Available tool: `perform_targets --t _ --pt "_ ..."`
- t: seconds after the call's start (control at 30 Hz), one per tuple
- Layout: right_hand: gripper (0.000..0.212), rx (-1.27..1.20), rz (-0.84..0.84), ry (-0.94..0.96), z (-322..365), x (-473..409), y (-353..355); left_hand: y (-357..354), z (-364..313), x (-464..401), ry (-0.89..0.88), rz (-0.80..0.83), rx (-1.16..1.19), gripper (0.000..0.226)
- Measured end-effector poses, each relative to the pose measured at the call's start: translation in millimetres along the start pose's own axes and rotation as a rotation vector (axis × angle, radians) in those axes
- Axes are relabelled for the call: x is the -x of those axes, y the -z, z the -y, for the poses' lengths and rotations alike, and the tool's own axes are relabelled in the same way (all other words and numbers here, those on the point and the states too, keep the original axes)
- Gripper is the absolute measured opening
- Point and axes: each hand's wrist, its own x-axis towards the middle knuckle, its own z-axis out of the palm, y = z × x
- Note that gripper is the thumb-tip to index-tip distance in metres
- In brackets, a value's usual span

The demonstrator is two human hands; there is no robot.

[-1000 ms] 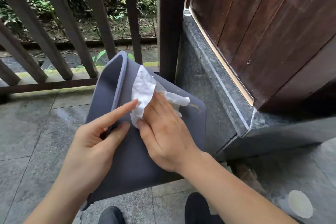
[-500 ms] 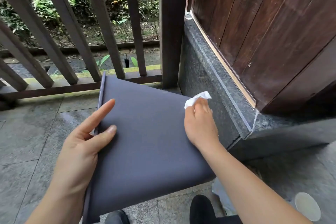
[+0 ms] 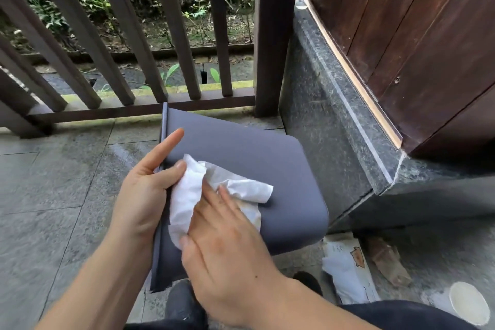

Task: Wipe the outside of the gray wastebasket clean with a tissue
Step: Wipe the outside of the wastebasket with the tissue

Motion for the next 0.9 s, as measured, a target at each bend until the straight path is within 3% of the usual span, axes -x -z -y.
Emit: perform_targets --t 0.17,0.53,0.7,0.9 --pt "0.050 -0.079 -0.027 -0.008 -14.0 1.1 3.4 -11.6 -0.9 1.0 0.000 0.027 -0.032 0.051" --pt "0.035 -0.078 -0.181 -0.069 -52.0 -29.4 22.7 -27.6 -1.7 11.3 -0.100 0.290 -0.054 0.033" --pt "0.047 -0.159 -0.281 -0.336 -73.2 -38.8 23.6 -27.7 -2.9 17.1 -0.142 0.290 -0.104 0.038" --pt "0.031 -0.209 -0.214 -0.666 -111.2 -42.6 19.7 -10.2 -12.5 17.1 -0.088 0.117 -0.128 0.043"
